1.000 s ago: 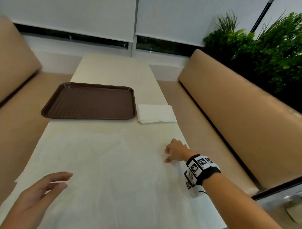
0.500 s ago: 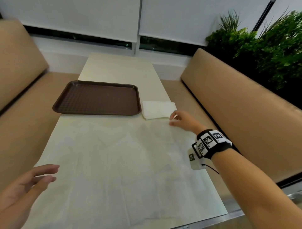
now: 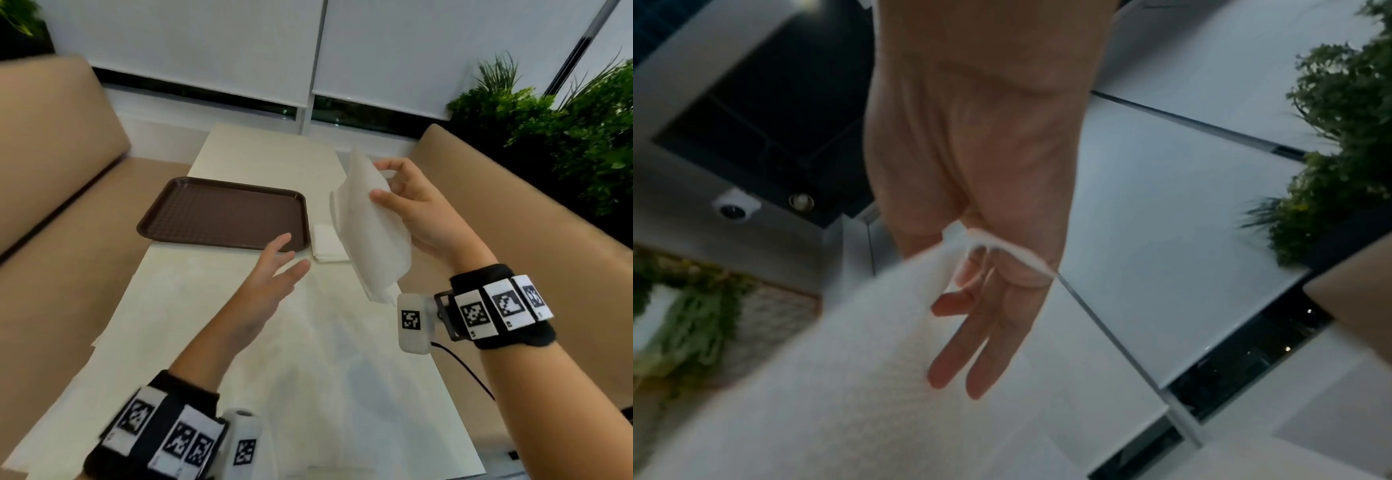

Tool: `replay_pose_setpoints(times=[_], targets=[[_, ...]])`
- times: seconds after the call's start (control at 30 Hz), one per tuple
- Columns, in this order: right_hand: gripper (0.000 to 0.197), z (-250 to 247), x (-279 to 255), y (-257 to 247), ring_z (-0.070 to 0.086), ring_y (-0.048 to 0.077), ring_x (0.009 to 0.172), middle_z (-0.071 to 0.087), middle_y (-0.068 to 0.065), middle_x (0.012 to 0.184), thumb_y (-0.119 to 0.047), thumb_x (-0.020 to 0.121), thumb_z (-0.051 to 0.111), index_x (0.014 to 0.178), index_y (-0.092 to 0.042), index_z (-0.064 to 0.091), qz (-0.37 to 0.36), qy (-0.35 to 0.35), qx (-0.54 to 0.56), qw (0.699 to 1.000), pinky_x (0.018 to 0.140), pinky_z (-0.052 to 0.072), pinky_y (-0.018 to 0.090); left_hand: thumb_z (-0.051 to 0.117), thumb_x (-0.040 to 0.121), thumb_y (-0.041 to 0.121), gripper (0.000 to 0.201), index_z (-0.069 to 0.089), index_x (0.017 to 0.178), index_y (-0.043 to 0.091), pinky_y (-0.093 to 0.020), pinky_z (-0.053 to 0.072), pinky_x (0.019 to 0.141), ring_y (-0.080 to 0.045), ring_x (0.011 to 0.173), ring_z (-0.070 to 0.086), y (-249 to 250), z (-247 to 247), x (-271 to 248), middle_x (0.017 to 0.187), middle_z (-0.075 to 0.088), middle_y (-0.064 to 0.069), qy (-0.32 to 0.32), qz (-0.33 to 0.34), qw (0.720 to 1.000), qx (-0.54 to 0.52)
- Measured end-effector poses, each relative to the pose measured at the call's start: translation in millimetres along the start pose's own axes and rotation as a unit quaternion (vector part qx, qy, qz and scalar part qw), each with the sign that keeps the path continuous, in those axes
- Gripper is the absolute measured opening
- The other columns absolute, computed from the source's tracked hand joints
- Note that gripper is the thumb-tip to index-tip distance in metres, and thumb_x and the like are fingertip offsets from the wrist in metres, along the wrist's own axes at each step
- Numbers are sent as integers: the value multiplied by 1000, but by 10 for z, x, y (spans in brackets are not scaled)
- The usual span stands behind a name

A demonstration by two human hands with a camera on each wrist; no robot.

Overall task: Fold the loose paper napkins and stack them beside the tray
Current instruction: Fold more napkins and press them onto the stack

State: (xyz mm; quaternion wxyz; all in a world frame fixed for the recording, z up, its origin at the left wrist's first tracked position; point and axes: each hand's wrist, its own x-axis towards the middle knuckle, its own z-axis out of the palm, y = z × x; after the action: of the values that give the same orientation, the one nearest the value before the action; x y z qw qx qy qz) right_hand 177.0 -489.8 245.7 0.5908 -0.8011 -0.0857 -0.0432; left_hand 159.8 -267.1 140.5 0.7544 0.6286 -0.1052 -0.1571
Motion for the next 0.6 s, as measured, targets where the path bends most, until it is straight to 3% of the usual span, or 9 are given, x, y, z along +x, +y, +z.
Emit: replay_pose_setpoints(times=[0.07,0.13,0.2,0.3,0.37,0.43,0.5,0.53,0.6], targets=[[35,121,-58,-19,66,19,85,63,5,102,-10,96,51,127,-20,40,-10,-5,39,999,67,55,29,59,85,46,64,31,142,36,-39,35,111,-22,131,44,52,199,141,130,46,9,6,-35,995,-90],[31,222,-97,36,64,25,89,59,14,111,-11,96,51,122,-26,41,-9,2,50,999,69,57,34,52,88,46,43,47,129,33,-43,38,107,-28,121,52,92,305,237,131,51,0,8,-66,981,-182],[32,305,-134,157,65,30,92,58,18,117,-14,95,54,118,-32,41,0,18,33,999,75,58,43,49,89,50,42,56,123,25,-45,42,104,-26,109,59,93,330,268,122,60,-7,9,-77,968,-237],[41,391,-180,382,63,27,100,53,17,123,-24,86,66,116,-39,43,16,36,8,999,87,53,53,43,97,41,42,57,127,15,-46,46,101,-25,112,63,62,306,287,121,67,-7,22,-59,972,-228],[54,415,-202,476,53,20,117,46,5,131,-34,78,72,119,-44,38,7,54,-66,996,97,50,47,42,100,30,32,61,120,15,-44,49,97,-24,106,66,44,276,274,115,70,-7,32,-49,979,-193],[69,379,-197,457,36,10,130,34,-3,139,-35,77,76,126,-41,28,-29,76,-138,987,105,39,27,42,101,27,28,65,113,17,-41,51,95,-21,103,67,37,241,262,112,71,-5,19,-46,989,-141],[76,296,-184,355,32,3,128,32,-5,139,-27,78,76,131,-38,22,-55,61,-183,980,99,31,11,42,101,26,28,65,114,18,-34,53,88,-19,100,68,50,207,236,112,71,-4,-32,-49,994,-93],[77,244,-166,309,38,5,125,37,-3,137,-23,79,75,131,-38,21,-46,27,-198,979,98,35,12,42,100,26,29,65,116,17,-31,54,85,-19,100,68,61,193,224,111,71,-4,-58,-53,994,-77],[73,157,-151,261,59,16,107,54,4,123,-12,83,71,131,-37,22,-1,-62,-190,980,87,54,26,42,100,25,30,63,119,14,-30,54,84,-20,101,68,42,158,225,112,71,-5,-88,-64,993,-53]])
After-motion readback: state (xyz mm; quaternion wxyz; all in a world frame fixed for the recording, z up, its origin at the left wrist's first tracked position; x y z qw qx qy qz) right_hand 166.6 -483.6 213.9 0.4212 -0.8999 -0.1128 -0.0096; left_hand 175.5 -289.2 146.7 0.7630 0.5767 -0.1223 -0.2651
